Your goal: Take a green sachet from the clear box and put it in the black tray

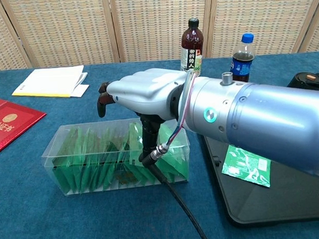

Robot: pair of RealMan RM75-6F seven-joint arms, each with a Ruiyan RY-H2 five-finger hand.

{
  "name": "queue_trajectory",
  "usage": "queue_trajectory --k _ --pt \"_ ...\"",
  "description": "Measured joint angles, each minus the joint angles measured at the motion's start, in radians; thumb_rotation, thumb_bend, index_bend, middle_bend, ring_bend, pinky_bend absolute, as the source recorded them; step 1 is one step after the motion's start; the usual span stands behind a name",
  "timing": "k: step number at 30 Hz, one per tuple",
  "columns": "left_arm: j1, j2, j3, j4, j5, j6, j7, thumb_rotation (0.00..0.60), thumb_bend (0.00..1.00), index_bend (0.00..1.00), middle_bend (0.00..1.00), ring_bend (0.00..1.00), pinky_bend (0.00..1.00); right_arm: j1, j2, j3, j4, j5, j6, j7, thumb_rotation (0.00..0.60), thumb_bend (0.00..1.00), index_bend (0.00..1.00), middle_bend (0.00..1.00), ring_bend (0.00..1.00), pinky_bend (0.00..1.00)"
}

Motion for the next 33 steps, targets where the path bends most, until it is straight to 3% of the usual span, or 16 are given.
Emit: queue_trajectory --k 6,9,13,33 --pt "0.000 0.007 -0.002 0.002 -0.002 0.001 -0.018 0.600 0.06 0.00 0.00 0.00 0.00 0.020 -0.003 -0.021 0.012 0.017 0.015 -0.007 0.600 0.13 0.32 0.06 0.00 0.21" --pt "0.000 0.008 -0.002 0.003 -0.002 0.001 -0.022 0.600 0.06 0.00 0.00 0.00 0.00 0.025 -0.004 -0.025 0.011 0.016 0.022 0.000 0.600 0.24 0.39 0.07 0.00 0.21" --pt "-0.001 0.009 -0.002 0.004 -0.003 0.000 -0.025 0.600 0.06 0.00 0.00 0.00 0.00 0.033 -0.011 -0.024 0.018 0.019 0.035 0.011 0.600 0.34 0.41 0.07 0.00 0.21" --pt "-0.002 0.016 -0.002 0.009 -0.005 -0.001 -0.046 0.600 0.06 0.00 0.00 0.00 0.00 0.058 -0.048 -0.035 0.071 -0.019 0.061 0.039 0.600 0.42 0.44 0.11 0.00 0.21"
